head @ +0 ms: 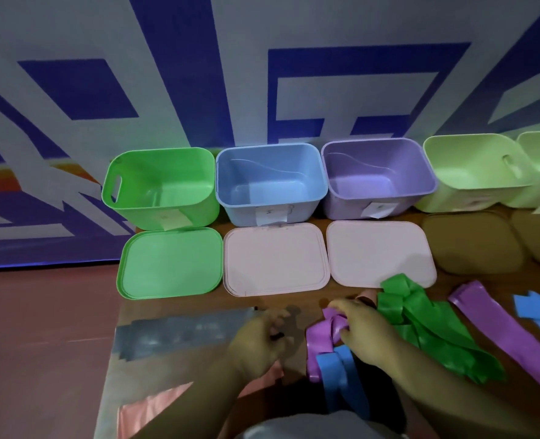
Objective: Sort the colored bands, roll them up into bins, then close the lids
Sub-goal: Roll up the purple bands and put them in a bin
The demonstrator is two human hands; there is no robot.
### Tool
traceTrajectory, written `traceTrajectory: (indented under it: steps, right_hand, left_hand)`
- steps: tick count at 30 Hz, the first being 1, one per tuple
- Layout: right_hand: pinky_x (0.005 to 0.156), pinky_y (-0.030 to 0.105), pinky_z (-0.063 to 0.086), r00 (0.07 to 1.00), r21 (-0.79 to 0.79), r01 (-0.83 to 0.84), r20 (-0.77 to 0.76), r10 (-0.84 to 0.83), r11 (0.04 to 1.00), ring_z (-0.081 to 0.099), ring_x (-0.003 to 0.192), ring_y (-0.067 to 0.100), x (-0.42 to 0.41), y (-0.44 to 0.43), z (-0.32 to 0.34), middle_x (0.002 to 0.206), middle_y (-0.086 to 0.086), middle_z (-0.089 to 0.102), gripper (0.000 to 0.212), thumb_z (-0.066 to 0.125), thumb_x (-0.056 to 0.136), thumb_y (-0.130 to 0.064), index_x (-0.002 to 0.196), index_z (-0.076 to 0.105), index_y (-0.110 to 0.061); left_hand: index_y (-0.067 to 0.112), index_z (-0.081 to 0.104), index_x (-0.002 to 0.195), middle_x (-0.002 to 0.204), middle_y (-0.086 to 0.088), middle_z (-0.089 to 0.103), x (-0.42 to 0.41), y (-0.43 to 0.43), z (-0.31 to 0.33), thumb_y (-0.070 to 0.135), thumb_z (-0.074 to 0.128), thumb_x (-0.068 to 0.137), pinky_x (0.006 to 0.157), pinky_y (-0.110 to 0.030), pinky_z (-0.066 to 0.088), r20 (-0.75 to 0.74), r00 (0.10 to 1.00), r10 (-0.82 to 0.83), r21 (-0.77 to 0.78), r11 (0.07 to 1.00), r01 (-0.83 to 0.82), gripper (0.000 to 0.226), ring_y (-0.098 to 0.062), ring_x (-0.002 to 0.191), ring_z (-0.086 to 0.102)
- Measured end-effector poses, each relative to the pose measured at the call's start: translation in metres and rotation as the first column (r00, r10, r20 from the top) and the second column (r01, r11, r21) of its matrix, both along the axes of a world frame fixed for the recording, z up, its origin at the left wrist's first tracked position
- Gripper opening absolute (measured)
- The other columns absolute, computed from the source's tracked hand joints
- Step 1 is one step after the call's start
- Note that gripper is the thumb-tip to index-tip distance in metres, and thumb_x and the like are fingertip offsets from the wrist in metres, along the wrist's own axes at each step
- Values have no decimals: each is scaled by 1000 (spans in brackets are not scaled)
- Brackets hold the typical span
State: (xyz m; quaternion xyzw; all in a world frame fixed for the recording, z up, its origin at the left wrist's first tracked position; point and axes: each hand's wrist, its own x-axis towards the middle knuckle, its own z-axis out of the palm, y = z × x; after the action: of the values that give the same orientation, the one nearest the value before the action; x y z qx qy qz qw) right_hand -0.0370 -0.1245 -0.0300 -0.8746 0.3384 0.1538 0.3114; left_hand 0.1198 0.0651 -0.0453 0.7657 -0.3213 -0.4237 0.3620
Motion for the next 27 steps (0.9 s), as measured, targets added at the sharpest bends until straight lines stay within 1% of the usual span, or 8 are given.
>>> traceTrajectory:
  steps: [5,7,10,15,19,21,25,27]
  right_hand:
    - [77,24,51,999,27,-15,38,14,1000,62,86,9,-4,-11,-5,101,-10,68,42,60,83,-5,116,63,-31]
    - [77,29,53,998,52,-5,70,2,999,62,80,8,-9,-15,-7,92,-11,67,37,63,82,-5,111,65,-27]
    - [78,24,53,995,105,17,99,-28,994,63,81,5,-17,-20,-6,89,-13,66,34,65,83,-5,109,66,-26]
    - [79,16,49,988,161,23,145,-46,987,63,84,-1,-23,-33,6,82,-18,67,34,67,82,-4,106,66,-29]
    - [87,21,48,985,218,-12,170,-26,976,63,89,-1,-23,-44,22,83,-21,69,36,67,82,-5,109,66,-30]
    - [87,21,49,984,258,-19,175,-28,966,64,90,1,-22,-47,32,84,-15,69,36,65,83,-5,109,65,-30]
    - [65,20,48,971,329,-25,234,-56,944,65,73,17,-21,-46,56,83,-8,65,34,62,86,-2,110,65,-26]
    - [63,21,47,966,356,-21,247,-72,934,63,69,15,-21,-44,65,83,-7,66,33,62,87,-3,110,65,-27]
  left_hand:
    - [31,60,116,106,13,65,-25,-31,-1,13,73,86,68,-13,53,-173,981,82,38,996,-76,37,-6,93,65]
    - [35,59,119,107,14,66,-31,-39,-10,16,74,84,74,-21,58,-176,980,97,68,994,-86,42,-7,95,66]
    - [38,60,113,94,13,68,-38,-46,-16,11,73,82,87,-29,56,-158,983,93,89,993,-79,43,-13,90,68]
    - [32,63,99,95,2,71,-46,-50,-20,10,70,84,77,-34,59,-208,974,88,124,990,-63,28,-16,83,70]
    - [22,62,99,83,-1,64,-46,-50,-10,2,63,90,61,-22,50,-236,966,102,36,995,-97,22,-5,65,58]
    - [26,62,100,78,0,59,-42,-48,-1,4,62,91,59,-25,47,-263,960,99,-32,993,-112,24,-9,64,54]
    - [18,61,102,82,-6,54,-23,-47,28,1,59,93,60,-23,50,-329,937,118,-133,977,-170,20,-9,69,54]
    - [20,62,98,80,-5,55,-14,-46,41,5,59,91,64,-27,44,-297,951,84,-214,965,-152,17,-13,73,50]
